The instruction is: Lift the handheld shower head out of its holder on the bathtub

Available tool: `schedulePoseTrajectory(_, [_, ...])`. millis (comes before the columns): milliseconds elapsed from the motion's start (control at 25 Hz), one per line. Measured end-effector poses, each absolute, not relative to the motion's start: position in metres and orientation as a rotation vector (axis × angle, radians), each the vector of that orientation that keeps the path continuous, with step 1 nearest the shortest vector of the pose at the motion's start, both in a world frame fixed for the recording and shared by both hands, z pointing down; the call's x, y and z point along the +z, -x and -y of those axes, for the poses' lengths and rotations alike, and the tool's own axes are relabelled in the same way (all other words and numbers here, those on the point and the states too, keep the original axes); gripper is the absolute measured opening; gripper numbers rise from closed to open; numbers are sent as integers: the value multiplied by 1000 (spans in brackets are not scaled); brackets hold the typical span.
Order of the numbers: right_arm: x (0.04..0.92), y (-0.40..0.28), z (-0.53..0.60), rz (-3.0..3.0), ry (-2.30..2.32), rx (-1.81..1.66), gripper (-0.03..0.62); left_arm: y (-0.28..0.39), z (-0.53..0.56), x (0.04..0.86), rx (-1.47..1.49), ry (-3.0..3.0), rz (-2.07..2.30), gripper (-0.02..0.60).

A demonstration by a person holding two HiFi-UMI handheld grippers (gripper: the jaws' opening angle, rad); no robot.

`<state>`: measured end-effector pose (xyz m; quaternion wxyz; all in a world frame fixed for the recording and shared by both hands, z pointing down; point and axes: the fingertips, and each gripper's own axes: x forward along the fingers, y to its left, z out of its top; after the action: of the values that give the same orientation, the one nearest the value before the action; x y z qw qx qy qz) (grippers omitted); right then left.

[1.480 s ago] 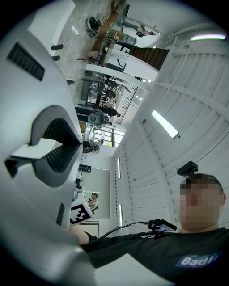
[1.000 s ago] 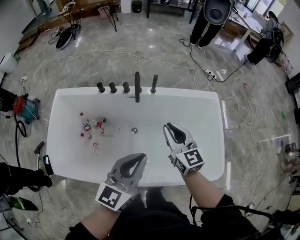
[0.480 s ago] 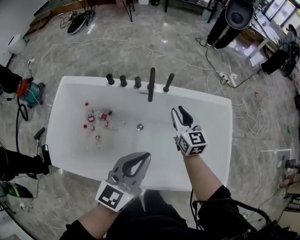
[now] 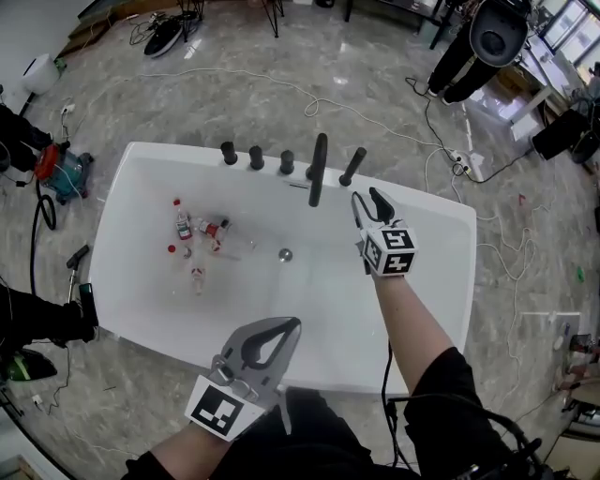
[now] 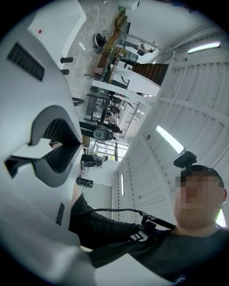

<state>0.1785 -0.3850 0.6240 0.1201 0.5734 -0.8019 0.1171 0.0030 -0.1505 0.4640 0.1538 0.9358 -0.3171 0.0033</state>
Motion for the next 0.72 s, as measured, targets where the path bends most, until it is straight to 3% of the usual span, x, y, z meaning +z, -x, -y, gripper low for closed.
schedulePoseTrajectory(720, [743,-205,491,2196,-1757,513,202,14,150,526,12,-2607,975,0])
